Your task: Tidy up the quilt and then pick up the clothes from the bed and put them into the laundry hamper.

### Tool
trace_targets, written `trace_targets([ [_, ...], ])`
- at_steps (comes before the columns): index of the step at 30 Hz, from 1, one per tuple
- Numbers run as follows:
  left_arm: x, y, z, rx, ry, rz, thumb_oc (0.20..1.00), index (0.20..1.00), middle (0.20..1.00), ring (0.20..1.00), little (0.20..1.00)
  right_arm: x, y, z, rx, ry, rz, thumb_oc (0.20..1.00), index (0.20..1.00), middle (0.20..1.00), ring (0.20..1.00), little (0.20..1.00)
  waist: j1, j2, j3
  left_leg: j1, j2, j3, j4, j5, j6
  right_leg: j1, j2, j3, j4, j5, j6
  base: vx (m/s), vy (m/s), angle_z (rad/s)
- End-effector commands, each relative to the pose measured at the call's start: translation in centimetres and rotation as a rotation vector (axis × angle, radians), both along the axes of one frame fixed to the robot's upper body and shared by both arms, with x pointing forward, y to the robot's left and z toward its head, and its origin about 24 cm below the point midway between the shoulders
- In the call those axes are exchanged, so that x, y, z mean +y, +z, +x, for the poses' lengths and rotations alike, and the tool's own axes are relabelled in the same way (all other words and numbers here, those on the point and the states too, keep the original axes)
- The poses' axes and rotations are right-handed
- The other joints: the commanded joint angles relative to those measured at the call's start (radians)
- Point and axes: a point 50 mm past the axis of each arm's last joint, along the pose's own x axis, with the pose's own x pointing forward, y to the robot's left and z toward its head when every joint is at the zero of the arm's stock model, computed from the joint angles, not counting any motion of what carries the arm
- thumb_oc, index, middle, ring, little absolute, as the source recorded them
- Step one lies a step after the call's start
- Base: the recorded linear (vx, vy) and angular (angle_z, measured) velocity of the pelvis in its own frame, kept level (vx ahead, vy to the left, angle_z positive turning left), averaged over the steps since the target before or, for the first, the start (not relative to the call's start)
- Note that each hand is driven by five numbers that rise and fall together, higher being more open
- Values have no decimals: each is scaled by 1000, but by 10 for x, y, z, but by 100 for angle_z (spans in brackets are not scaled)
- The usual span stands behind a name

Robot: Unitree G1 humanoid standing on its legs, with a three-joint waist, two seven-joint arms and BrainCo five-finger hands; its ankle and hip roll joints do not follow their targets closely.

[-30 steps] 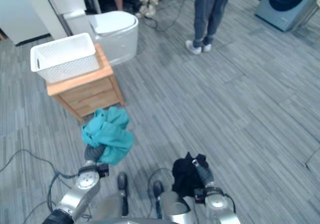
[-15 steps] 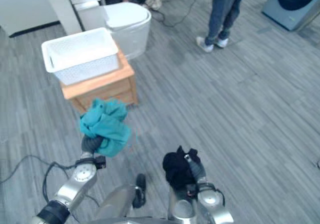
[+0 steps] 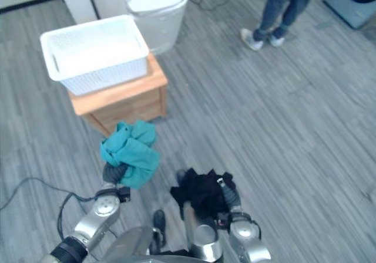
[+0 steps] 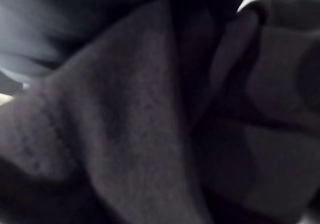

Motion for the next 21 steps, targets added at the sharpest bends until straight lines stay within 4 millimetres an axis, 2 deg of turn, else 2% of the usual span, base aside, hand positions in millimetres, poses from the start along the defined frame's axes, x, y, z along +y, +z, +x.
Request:
trace_targets([
  [1, 0, 27, 6, -133, -8, 27, 200, 200, 200, 200, 200, -5, 18, 10, -86, 0, -18, 200, 200, 200, 200, 200, -20, -26, -115, -39, 203, 13, 162, 18, -111, -2, -36, 16, 40, -26, 93, 466, -64, 11],
  [4, 1, 27, 8, -122, 41, 11, 200, 200, 200, 200, 200, -2, 16, 9, -64, 62, -51, 200, 200, 200, 200, 200, -32, -29, -141, -79, 230, 6, 346, 123, -132, 14, -12, 17, 33, -37, 40, 384, -81, 2],
  [5, 1, 26, 10, -119, 66, 1, 200, 200, 200, 200, 200, -2, 15, 9, -57, 86, -67, 200, 200, 200, 200, 200, -32, -36, -145, -130, 219, 9, 481, 164, -135, 28, -6, 21, 26, -38, 16, 301, -100, -17],
  [6, 1, 26, 10, -116, 82, -7, 200, 200, 200, 200, 200, -2, 15, 9, -55, 100, -78, 200, 200, 200, 200, 200, -32, -39, -146, -178, 210, 10, 561, 181, -134, 35, -2, 21, 22, -39, 1, 252, -106, -27],
  [7, 3, 25, 12, -111, 96, -16, 200, 200, 200, 200, 200, -6, 15, 9, -56, 102, -89, 200, 200, 200, 200, 200, -34, -42, -142, -242, 210, 22, 647, 185, -134, 48, 2, 20, 15, -39, -15, 208, -22, -24],
  [8, 4, 23, 12, -105, 115, -25, 200, 200, 200, 200, 200, -9, 16, 9, -62, 104, -98, 200, 200, 200, 200, 200, -27, -44, -134, -302, 168, 9, 643, 158, -111, 57, 5, 34, 16, -45, -14, 145, 16, -15],
  [9, 4, 23, 12, -105, 117, -27, 200, 200, 200, 200, 200, -10, 16, 10, -63, 105, -100, 200, 200, 200, 200, 200, -26, -42, -132, -309, 162, 6, 641, 151, -108, 58, 8, 36, 17, -47, -12, 171, 144, 3],
  [10, 9, 19, 9, -105, 159, -42, 200, 200, 200, 200, 200, -13, 19, 12, -80, 124, -116, 200, 200, 200, 200, 200, -5, -38, -113, -335, 87, -3, 531, 102, -79, 68, 17, 65, 14, -60, 7, 103, 111, -2],
  [11, 9, 19, 9, -105, 159, -42, 200, 200, 200, 200, 200, -14, 19, 12, -80, 124, -116, 200, 200, 200, 200, 200, -3, -38, -111, -330, 88, -2, 530, 101, -78, 71, 17, 67, 15, -61, 8, 177, 195, -32],
  [12, 17, 19, 4, -113, 189, -54, 200, 200, 200, 200, 200, -14, 23, 13, -93, 138, -128, 200, 200, 200, 200, 200, 14, -25, -91, -335, 79, 6, 345, 129, -76, 89, 46, 89, 6, -84, 13, 118, 141, -53],
  [14, 26, 22, 1, -124, 195, -61, 200, 200, 200, 200, 200, -15, 25, 12, -106, 130, -131, 200, 200, 200, 200, 200, 46, -10, -73, -364, 68, -20, 121, 171, -80, 118, 77, 114, -9, -105, 21, 177, 169, -40],
  [15, 31, 22, -3, -128, 195, -62, 200, 200, 200, 200, 200, -15, 26, 10, -112, 126, -129, 200, 200, 200, 200, 200, 68, -2, -68, -377, 76, -52, 16, 216, -89, 140, 93, 129, -19, -118, 23, 231, 140, -3],
  [16, 35, 22, -7, -130, 191, -60, 200, 200, 200, 200, 200, -15, 27, 9, -118, 118, -123, 200, 200, 200, 200, 200, 89, 3, -67, -388, 87, -77, -41, 259, -101, 162, 103, 134, -29, -131, 25, 179, 87, 11],
  [17, 35, 21, -8, -129, 191, -59, 200, 200, 200, 200, 200, -15, 27, 8, -117, 118, -122, 200, 200, 200, 200, 200, 91, 3, -66, -386, 89, -78, -53, 267, -103, 167, 103, 134, -30, -134, 25, 227, 100, -12],
  [18, 38, 19, -12, -129, 178, -56, 200, 200, 200, 200, 200, -17, 27, 6, -122, 96, -110, 200, 200, 200, 200, 200, 107, 8, -68, -402, 106, -75, -51, 298, -114, 194, 107, 127, -27, -158, 26, 245, 125, -30],
  [19, 40, 19, -12, -129, 170, -51, 200, 200, 200, 200, 200, -17, 25, 6, -117, 85, -101, 200, 200, 200, 200, 200, 108, 6, -81, -382, 128, -43, -73, 293, -111, 209, 88, 108, -31, -170, 34, 267, 143, -45],
  [20, 40, 19, -11, -130, 167, -49, 200, 200, 200, 200, 200, -16, 24, 5, -113, 84, -97, 200, 200, 200, 200, 200, 108, 8, -84, -379, 132, -39, -79, 297, -112, 213, 84, 101, -25, -177, 38, 287, 184, -28],
  [21, 37, 20, -8, -143, 151, -37, 200, 200, 200, 200, 200, -15, 23, 6, -112, 71, -80, 200, 200, 200, 200, 200, 102, 14, -95, -361, 152, 2, -65, 280, -106, 209, 58, 65, 29, -203, 53, 220, 149, -15],
])
